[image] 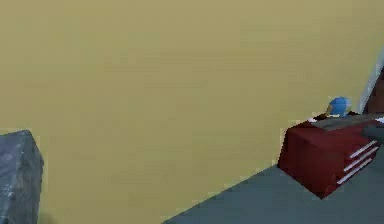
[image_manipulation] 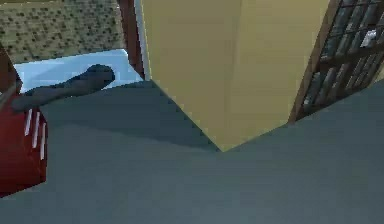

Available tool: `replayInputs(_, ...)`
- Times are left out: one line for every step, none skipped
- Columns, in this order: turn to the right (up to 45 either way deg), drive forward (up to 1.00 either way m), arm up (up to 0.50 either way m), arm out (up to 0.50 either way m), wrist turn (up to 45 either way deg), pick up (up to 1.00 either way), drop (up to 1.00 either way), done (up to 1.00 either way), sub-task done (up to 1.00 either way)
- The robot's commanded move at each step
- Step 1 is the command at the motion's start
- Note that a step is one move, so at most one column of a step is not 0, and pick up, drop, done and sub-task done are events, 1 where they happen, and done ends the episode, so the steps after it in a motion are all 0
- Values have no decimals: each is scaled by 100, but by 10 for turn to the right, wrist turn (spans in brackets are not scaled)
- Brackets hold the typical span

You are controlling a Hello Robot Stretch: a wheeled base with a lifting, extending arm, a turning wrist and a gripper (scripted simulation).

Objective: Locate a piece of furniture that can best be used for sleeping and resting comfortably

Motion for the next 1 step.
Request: replayInputs(450,0,0,0,0,0,0,0,0)
